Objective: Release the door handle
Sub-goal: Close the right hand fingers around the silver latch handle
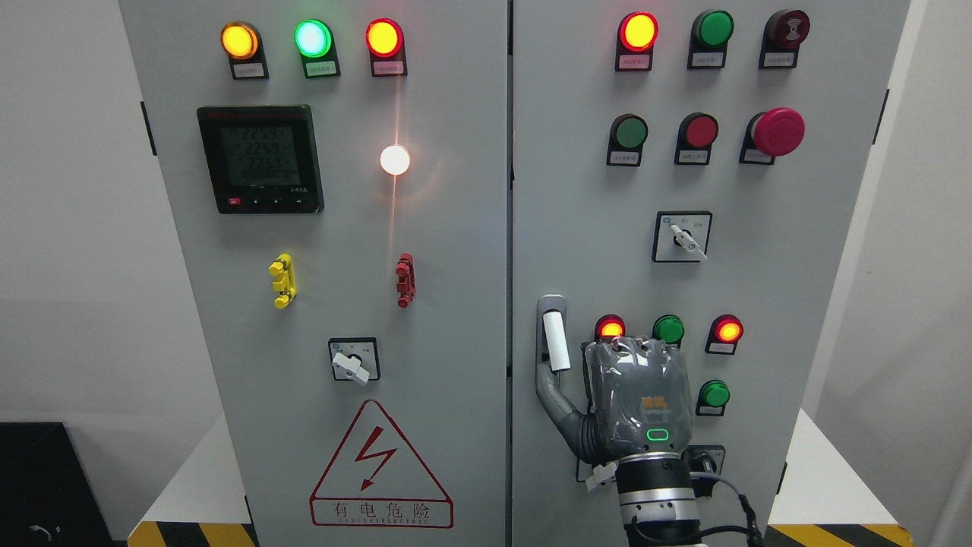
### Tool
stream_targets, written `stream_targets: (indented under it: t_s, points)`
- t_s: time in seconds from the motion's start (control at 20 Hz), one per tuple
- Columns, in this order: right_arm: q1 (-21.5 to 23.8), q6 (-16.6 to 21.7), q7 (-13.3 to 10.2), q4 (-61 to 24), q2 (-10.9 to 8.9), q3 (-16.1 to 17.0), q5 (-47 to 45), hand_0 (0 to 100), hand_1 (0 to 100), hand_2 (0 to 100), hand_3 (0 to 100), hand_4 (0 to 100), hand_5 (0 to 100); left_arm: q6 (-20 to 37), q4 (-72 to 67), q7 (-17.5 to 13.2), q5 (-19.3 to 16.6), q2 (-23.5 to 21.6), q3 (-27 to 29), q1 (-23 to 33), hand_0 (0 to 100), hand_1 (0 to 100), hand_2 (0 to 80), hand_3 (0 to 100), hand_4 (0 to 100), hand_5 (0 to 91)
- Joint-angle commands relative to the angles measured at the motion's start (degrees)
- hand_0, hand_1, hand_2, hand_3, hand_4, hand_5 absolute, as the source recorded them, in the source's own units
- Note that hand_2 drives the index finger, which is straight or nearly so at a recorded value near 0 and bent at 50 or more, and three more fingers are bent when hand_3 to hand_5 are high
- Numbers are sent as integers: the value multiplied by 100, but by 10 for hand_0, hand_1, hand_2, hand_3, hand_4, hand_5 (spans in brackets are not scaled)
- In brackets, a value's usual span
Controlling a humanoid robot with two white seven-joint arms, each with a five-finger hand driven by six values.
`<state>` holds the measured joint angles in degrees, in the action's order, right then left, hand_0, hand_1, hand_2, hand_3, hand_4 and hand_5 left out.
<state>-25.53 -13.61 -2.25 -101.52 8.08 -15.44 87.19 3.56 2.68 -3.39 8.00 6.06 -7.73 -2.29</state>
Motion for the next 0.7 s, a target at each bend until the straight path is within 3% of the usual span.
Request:
stream_targets:
  t_s: [0.0, 0.65]
  points:
    - [4, -10, -3, -16, 1, 6, 0, 501, 308, 979, 1000, 1000, 1000, 5, -4, -4, 0, 0, 0, 0, 120, 556, 0, 0, 0, 0]
    - [4, -19, -12, -25, 1, 15, 0, 509, 316, 979, 1000, 1000, 1000, 5, 4, -4, 0, 0, 0, 0, 120, 556, 0, 0, 0, 0]
